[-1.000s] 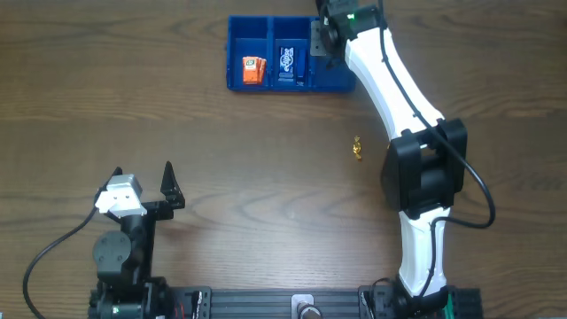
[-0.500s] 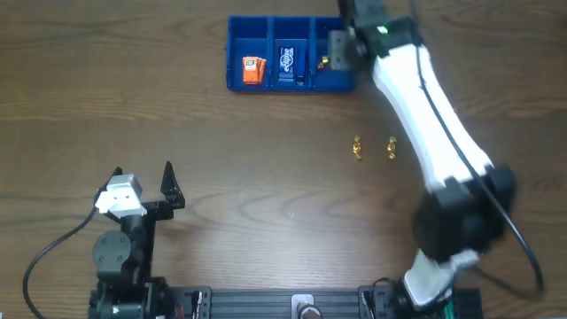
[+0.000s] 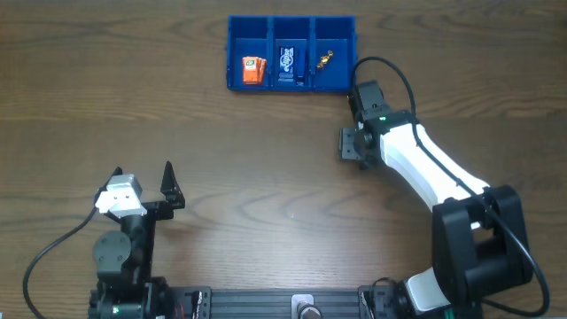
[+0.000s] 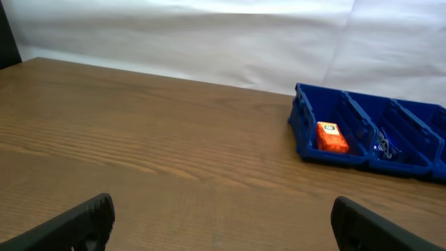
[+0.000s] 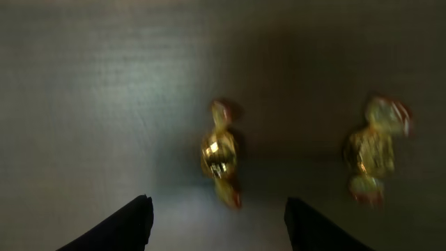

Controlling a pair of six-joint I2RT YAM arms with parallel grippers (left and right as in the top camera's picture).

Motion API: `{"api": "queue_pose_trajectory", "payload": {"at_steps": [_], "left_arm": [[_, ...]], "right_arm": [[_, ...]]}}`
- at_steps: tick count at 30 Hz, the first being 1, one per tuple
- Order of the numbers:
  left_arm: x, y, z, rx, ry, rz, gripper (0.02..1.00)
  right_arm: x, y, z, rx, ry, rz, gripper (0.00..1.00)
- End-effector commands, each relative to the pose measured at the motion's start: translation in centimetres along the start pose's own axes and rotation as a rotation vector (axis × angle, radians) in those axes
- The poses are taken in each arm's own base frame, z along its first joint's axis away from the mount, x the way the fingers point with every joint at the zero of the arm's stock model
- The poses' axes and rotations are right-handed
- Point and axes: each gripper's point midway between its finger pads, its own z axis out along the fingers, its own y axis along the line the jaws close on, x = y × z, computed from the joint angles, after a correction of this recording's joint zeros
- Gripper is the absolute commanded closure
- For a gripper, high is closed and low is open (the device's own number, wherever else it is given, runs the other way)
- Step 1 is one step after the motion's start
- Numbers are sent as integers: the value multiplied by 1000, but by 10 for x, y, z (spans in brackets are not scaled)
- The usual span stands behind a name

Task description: Sort Candies Into Trays

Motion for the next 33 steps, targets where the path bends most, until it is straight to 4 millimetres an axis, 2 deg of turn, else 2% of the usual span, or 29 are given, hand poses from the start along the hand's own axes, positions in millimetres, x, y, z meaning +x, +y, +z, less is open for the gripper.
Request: {"api": "queue_pose_trajectory", "payload": {"at_steps": [1, 6, 12, 19, 22, 27, 30, 32, 33], "left_arm": [[19, 3, 3, -7, 44, 11, 20], [19, 3, 3, -7, 44, 11, 23], [19, 3, 3, -7, 44, 11, 20], [19, 3, 3, -7, 44, 11, 20], [19, 3, 3, -7, 44, 11, 20], [19, 3, 3, -7, 44, 11, 23], [19, 3, 3, -7, 44, 11, 23], [19, 3, 3, -7, 44, 11, 20], [19, 3, 3, -7, 44, 11, 20]], "right_arm": [[1, -1, 20, 5, 22, 29, 367], [1, -4, 31, 16, 35, 33, 373], [-1, -3, 33, 13, 26, 33, 461], [-2, -5, 39, 25, 24, 10, 483], [-2, -5, 39, 25, 27, 10, 546], [-1, -5, 39, 26, 28, 10, 783], [-1, -5, 39, 25, 27, 10, 820], [-7, 0, 27, 8, -3, 5, 831], [-13, 5, 12, -9, -41, -2, 836]]}}
